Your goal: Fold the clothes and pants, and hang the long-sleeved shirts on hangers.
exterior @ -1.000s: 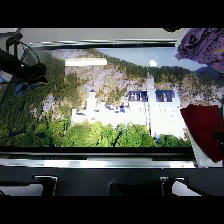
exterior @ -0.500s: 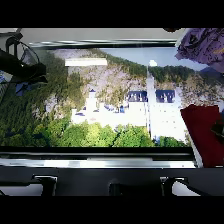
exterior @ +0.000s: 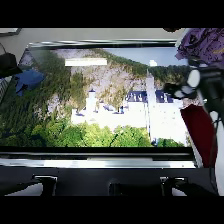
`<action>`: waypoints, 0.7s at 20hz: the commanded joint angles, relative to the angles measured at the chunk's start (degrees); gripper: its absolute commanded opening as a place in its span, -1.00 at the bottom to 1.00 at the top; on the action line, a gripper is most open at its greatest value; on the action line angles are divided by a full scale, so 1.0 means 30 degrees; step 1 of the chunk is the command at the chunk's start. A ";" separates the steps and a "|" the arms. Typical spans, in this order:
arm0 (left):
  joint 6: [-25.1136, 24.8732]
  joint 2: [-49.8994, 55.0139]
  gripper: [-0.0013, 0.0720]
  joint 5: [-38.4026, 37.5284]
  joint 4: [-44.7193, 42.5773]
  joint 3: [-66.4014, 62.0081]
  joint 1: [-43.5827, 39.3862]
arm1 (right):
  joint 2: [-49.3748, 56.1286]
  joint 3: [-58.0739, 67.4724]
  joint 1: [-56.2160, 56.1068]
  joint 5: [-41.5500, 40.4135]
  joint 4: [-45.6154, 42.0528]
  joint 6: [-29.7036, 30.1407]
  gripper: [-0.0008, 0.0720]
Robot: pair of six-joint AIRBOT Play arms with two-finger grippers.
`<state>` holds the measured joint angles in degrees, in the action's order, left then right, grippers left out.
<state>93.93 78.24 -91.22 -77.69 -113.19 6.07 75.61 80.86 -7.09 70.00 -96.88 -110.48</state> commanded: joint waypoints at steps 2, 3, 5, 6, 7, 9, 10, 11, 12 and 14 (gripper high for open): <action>-0.0831 -0.0969 -0.92 0.0248 0.0022 0.0015 0.0182 | -0.0080 0.0481 -0.5792 -0.1457 0.1763 0.0364 -0.89; -0.0831 -0.0954 -0.92 0.0335 0.0022 0.0080 0.0073 | -0.0168 0.0481 -0.6535 -0.1552 0.1778 0.0168 -0.89; -0.0845 -0.1071 -0.92 0.0750 0.0022 0.0678 0.0073 | -0.0554 0.0474 -0.7249 -0.2229 0.1778 -0.0270 -0.89; -0.0903 -0.1202 -0.92 0.1020 0.0015 0.1209 0.0095 | -0.0845 0.0474 -0.7257 -0.2674 0.1778 -0.0342 -0.89; -0.0976 -0.1377 -0.92 0.1392 0.0015 0.1858 0.0095 | -0.1129 0.0474 -0.7206 -0.2929 0.1770 -0.0328 -0.89; -0.1392 -0.1625 -0.92 0.1887 0.0036 0.2878 0.0044 | -0.1668 0.0481 -0.7213 -0.3184 0.0816 -0.0299 -0.89; -0.1392 -0.1617 -0.92 0.1902 0.0029 0.3126 0.0044 | -0.1836 0.0481 -0.7206 -0.3169 0.0554 -0.0291 -0.89; -0.1384 -0.1617 -0.92 0.1909 0.0022 0.3257 0.0051 | -0.1982 0.0481 -0.7206 -0.3118 0.0393 -0.0160 -0.89; -0.1384 -0.1617 -0.92 0.1894 -0.0022 0.3271 0.0058 | -0.2047 0.0481 -0.7206 -0.3089 0.0386 0.0080 -0.89; -0.1326 -0.1610 -0.92 0.1865 -0.0058 0.3271 0.0095 | -0.2069 0.0481 -0.7206 -0.3082 0.0335 0.0189 -0.89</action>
<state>90.13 73.56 -86.17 -77.69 -104.36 6.28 70.11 82.26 -28.42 61.36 -94.89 -110.72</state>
